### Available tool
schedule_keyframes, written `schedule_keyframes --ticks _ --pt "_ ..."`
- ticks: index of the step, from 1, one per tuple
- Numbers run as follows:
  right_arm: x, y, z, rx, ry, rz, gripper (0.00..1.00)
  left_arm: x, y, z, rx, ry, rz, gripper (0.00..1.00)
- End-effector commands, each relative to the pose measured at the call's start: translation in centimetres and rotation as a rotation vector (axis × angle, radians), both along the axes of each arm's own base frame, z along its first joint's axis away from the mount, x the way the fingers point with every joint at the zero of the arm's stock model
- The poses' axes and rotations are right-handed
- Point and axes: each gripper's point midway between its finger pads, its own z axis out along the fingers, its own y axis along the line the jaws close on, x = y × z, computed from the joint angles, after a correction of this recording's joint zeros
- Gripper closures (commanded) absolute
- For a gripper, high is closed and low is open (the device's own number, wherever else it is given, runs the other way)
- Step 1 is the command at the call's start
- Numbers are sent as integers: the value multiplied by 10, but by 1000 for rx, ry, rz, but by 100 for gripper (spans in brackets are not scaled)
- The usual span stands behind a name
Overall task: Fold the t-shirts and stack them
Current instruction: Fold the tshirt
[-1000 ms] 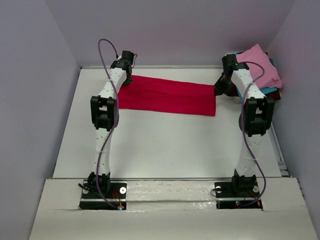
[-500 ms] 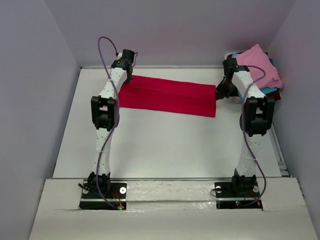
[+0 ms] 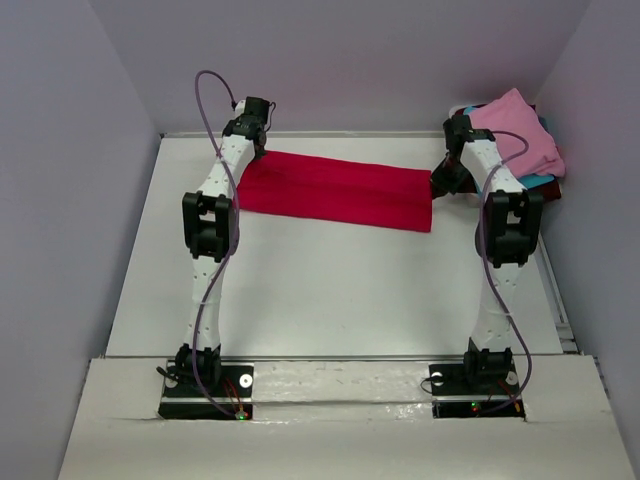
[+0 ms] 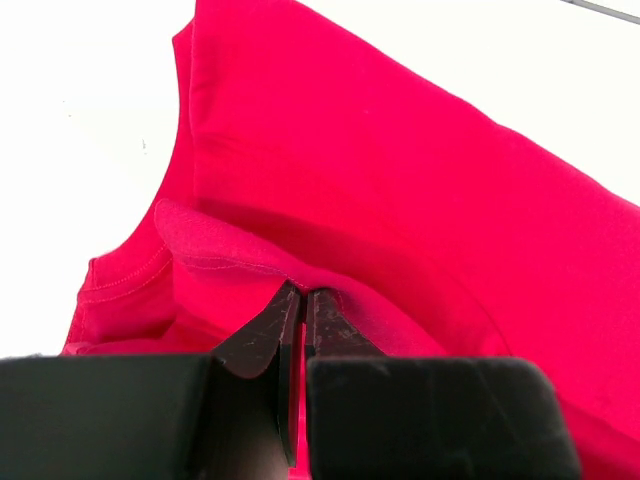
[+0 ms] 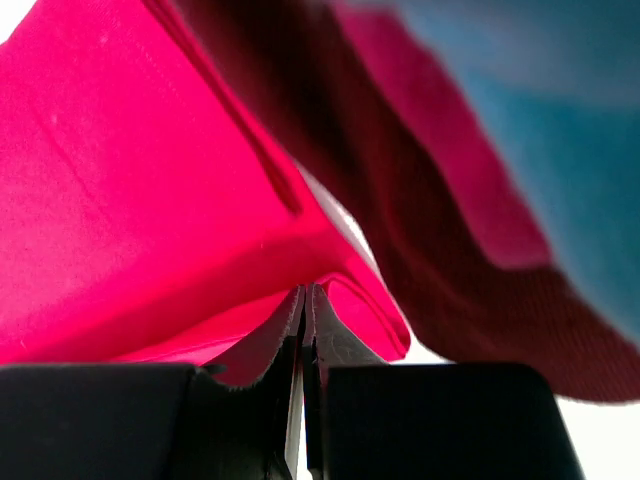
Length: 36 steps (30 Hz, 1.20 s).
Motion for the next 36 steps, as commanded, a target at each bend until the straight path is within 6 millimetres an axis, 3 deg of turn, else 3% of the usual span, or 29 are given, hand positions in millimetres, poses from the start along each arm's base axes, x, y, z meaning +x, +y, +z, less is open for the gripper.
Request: schedule_keyframes --ticks 1,12,27,28,29,31,34,36 --pt "8 -16 2 -25 -10 -49 93 15 6 18 28 -83 31 95" --pt "18 -22 -3 -34 -8 -71 93 21 5 12 25 -98 33 95" --pt "17 -29 -11 -42 5 -95 93 25 2 10 35 -125 41 94" --pt "17 -29 -11 -44 7 -94 93 25 2 9 36 -122 41 92" --pt "17 -29 -12 -44 10 -94 93 25 2 8 37 -120 40 82" --pt "17 -28 -13 -41 12 -91 93 24 3 7 42 -117 42 74" --pt "16 -28 -13 -41 13 -85 73 23 4 7 48 -115 43 55" --pt "18 -28 -9 -41 -1 -83 55 22 -1 6 50 -114 32 51"
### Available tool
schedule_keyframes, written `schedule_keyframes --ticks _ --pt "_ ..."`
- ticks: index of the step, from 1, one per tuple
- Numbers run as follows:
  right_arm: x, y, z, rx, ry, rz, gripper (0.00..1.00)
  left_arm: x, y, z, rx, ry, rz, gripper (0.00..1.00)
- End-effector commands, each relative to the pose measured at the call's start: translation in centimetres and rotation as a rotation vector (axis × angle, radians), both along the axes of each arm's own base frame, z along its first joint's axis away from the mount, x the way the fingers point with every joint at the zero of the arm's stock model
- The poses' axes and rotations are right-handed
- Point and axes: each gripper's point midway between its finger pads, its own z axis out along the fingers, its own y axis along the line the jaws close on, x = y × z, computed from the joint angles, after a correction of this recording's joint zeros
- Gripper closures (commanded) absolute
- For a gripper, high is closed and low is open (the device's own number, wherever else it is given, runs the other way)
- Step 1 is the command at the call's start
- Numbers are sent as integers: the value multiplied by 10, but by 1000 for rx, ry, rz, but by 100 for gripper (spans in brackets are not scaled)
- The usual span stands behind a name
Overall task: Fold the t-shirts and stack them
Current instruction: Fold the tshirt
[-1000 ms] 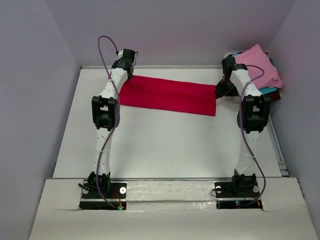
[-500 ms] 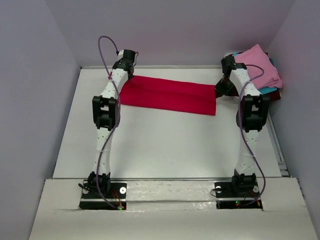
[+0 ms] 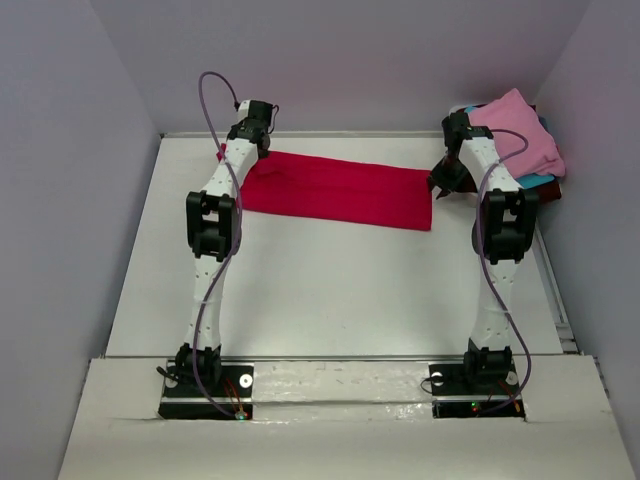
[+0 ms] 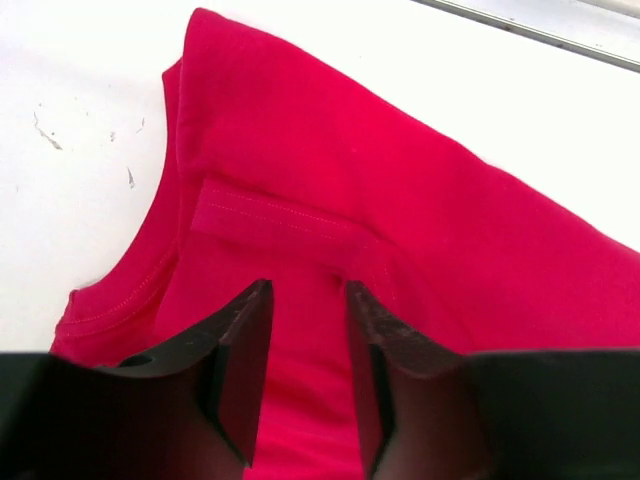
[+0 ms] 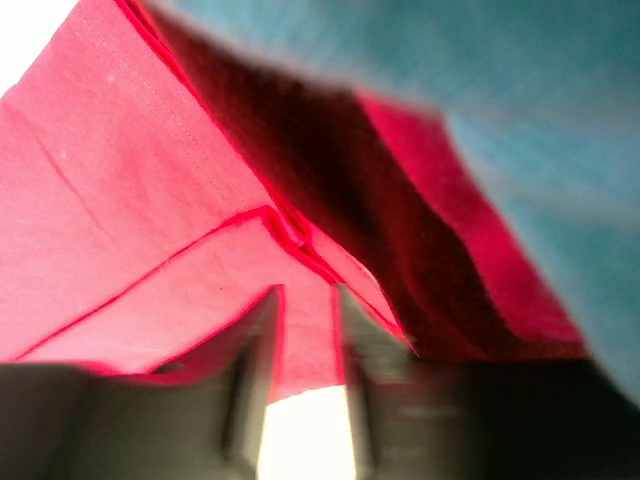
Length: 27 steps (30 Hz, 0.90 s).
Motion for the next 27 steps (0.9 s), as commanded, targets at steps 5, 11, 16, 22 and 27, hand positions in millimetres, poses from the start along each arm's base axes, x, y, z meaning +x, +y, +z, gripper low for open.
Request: schedule_keyframes --ticks 5,11,16,22,27 --pt "8 -25 7 -26 -40 -44 35 2 7 25 46 -80 46 42" --pt "4 -16 21 18 -68 -16 34 -14 8 51 74 -112 71 40" --pt "-9 5 16 99 -55 45 36 -33 12 52 97 -77 97 40" --pt "-14 45 10 186 -40 174 44 -42 17 69 106 -90 113 41" --pt "-22 72 4 211 -1 282 57 -48 17 69 102 -63 118 41"
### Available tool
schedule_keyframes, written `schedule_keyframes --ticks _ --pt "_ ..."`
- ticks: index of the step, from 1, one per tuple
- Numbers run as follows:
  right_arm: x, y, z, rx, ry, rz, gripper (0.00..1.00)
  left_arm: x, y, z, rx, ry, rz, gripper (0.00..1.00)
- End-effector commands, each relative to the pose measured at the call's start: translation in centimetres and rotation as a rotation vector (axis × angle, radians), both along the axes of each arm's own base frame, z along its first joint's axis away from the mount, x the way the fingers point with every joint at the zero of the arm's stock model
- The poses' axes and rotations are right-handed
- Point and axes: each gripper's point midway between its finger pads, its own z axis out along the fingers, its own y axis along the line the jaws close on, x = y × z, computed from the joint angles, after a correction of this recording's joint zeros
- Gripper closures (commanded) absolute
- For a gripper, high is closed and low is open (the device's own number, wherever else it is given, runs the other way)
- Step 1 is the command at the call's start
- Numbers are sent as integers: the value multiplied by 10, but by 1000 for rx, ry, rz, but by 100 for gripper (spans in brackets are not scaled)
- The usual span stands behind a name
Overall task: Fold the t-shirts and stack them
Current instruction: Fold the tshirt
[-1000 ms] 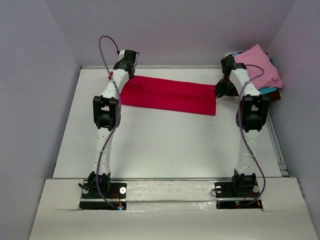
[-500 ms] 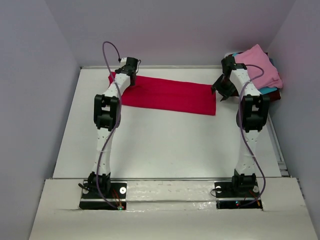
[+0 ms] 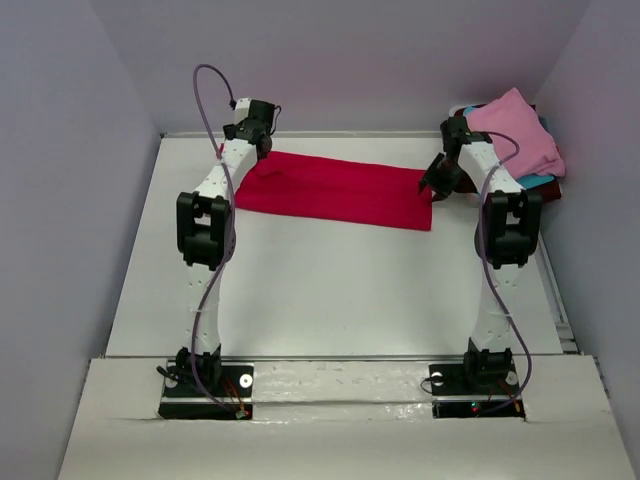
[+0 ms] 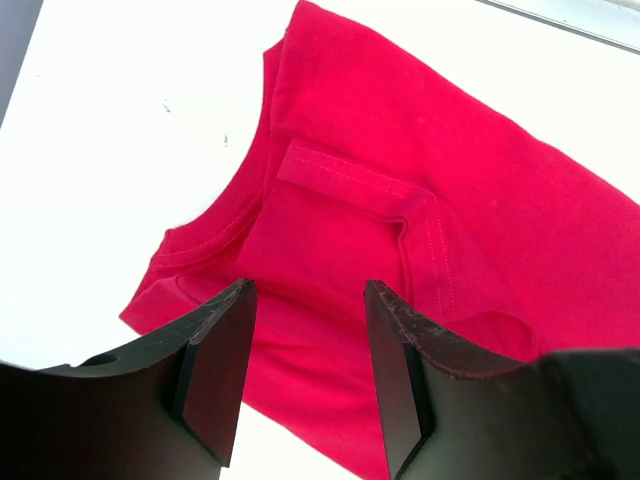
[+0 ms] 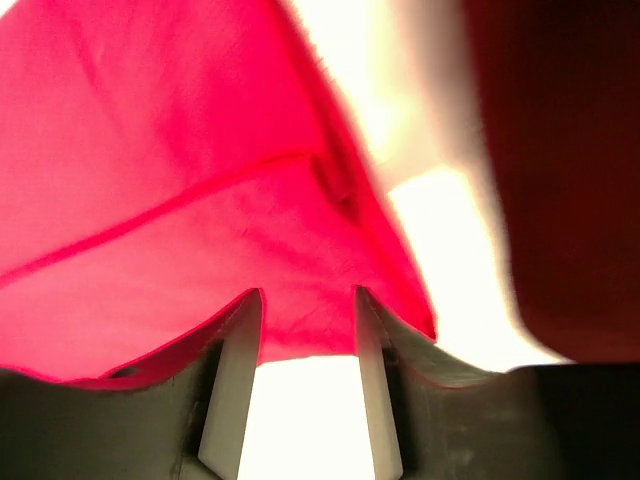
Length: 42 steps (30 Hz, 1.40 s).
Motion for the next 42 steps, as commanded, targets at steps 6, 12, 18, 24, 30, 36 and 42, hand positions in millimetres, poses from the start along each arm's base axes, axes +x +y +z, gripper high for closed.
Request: schedule_keyframes --ticks 6,12,18,24,30,36,42 --pt "-17 54 -5 112 33 195 70 -19 7 15 3 10 50 41" --pt "-23 62 -17 135 63 222 81 -15 3 -4 -9 50 49 40" --pt "-29 65 -27 132 92 236 93 -7 -1 -20 -40 72 31 40" --pt "-36 64 -36 125 120 242 93 1 1 -43 -75 92 26 40" --pt "-37 63 -37 122 126 252 93 5 3 -56 -91 100 33 40" --pt "-39 60 -36 108 134 255 93 15 3 -57 -108 71 20 40" --pt "-46 57 -39 97 152 257 93 33 2 -58 -123 35 -4 40"
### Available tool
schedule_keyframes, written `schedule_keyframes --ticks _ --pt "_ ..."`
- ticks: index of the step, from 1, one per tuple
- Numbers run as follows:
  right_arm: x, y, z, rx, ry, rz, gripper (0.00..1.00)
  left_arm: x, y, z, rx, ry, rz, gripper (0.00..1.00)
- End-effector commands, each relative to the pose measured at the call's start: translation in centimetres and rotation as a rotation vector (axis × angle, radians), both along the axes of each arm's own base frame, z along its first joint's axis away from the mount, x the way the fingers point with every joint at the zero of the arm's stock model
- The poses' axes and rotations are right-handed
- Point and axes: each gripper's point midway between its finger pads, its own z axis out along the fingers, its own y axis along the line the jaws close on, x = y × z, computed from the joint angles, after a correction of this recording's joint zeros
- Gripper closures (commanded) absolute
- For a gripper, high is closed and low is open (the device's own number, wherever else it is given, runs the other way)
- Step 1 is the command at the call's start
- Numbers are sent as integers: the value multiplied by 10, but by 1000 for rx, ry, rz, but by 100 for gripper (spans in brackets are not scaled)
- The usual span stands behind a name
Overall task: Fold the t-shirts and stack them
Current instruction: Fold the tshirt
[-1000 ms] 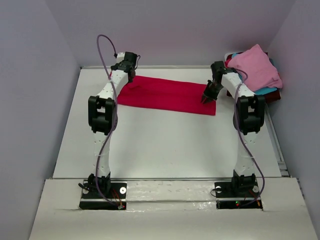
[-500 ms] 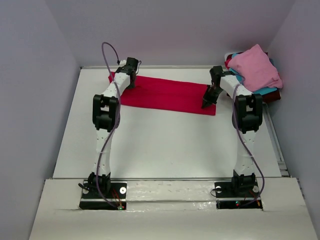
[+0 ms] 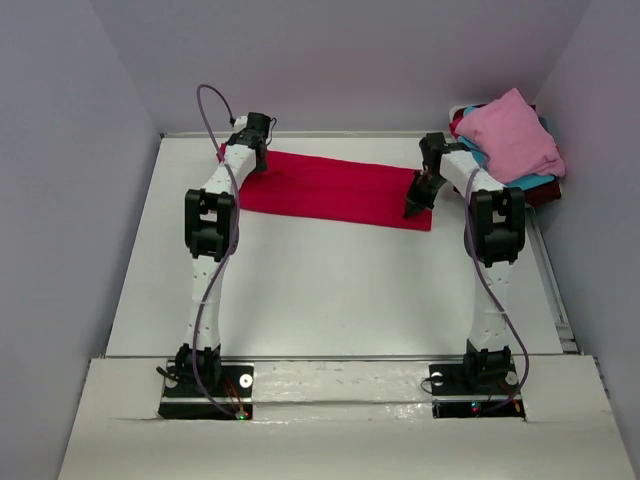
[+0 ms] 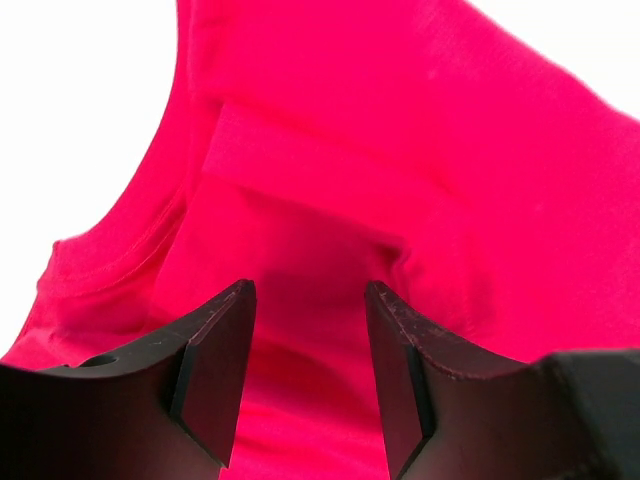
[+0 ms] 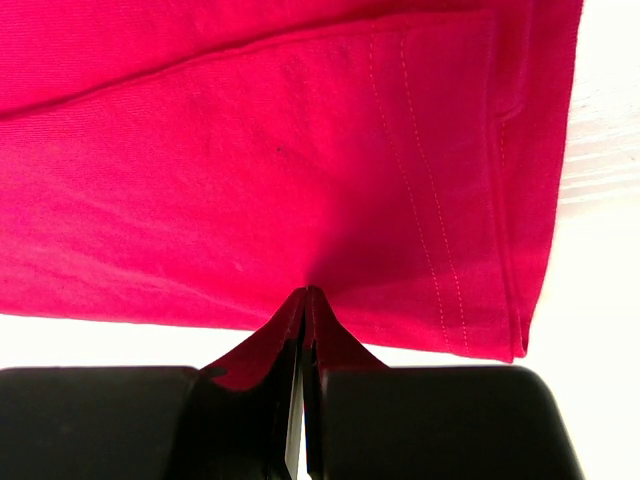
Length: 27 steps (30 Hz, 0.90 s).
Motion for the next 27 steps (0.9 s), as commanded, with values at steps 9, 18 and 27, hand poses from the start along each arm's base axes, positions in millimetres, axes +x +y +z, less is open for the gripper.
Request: schedule_keyframes --ticks 9,18,27 --pt "-12 -4 4 -36 23 27 93 38 -5 8 -67 -124 -19 40" --pt "-16 -8 6 -53 26 29 93 59 -8 32 -74 -234 -35 40" --pt "-19 -5 8 -61 26 39 93 77 -16 45 -99 -317 -65 39"
